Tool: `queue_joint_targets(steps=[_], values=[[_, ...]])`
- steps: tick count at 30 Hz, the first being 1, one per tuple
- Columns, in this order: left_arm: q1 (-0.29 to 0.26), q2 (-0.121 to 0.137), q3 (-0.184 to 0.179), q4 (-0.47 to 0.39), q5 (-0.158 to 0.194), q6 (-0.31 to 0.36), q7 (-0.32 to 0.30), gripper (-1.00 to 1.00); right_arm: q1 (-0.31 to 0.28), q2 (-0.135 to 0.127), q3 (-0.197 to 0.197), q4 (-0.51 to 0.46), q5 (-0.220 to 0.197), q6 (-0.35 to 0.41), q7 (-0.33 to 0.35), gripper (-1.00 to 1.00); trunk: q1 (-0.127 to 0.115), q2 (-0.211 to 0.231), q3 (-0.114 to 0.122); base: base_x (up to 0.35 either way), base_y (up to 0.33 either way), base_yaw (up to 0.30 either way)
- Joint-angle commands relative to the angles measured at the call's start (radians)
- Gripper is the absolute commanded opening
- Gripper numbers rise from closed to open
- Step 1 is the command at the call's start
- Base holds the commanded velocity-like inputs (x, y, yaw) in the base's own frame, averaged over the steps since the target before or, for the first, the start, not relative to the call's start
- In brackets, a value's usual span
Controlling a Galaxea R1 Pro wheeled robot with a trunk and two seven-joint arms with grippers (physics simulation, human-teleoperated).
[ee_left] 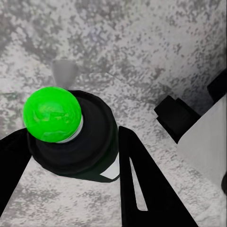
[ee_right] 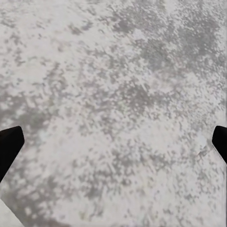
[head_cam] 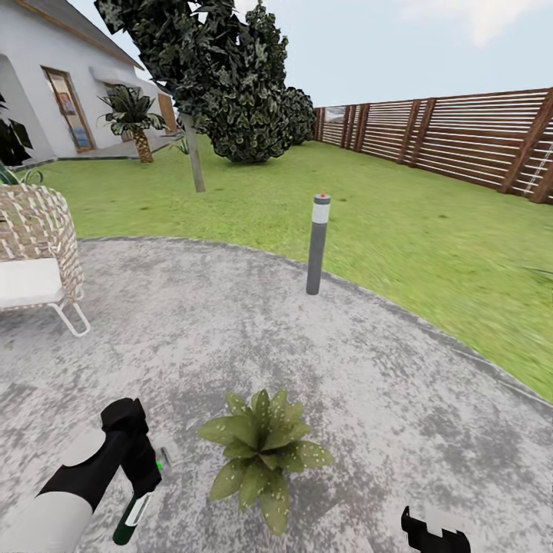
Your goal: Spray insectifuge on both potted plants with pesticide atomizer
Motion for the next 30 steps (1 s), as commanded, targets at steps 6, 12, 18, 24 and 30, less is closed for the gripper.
queue_joint_targets(steps=[6, 12, 18, 24, 30], values=[[-0.125, 0.000, -0.011, 0.000, -0.027, 0.007, -0.070, -1.00, -0.001, 0.001, -0.008, 0.001, 0.011, -0.002, -0.003, 1.00, 0.000, 0.000, -0.001, -0.020, -0.251, 0.073], [-0.152, 0.004, -0.056, 0.003, -0.027, 0.006, -0.070, -1.00, -0.001, 0.002, -0.008, 0.001, 0.012, -0.002, -0.003, 1.00, 0.000, 0.000, -0.001, -0.214, -0.219, 0.268], [-0.155, -0.007, -0.078, 0.003, -0.038, 0.009, -0.070, -1.00, -0.001, 0.002, -0.008, 0.001, 0.012, -0.002, -0.003, 1.00, 0.000, 0.000, -0.001, -0.069, -0.266, 0.249], [-0.168, -0.008, -0.082, -0.001, -0.090, 0.008, -0.070, -1.00, -0.001, -0.004, -0.008, 0.003, 0.013, -0.003, -0.001, 1.00, 0.000, 0.000, -0.001, 0.111, -0.278, 0.028], [-0.203, -0.008, -0.083, -0.001, -0.135, 0.008, -0.070, -1.00, -0.001, -0.001, -0.007, 0.001, 0.012, -0.003, 0.000, 1.00, 0.000, 0.000, -0.001, -0.060, -0.271, 0.001]])
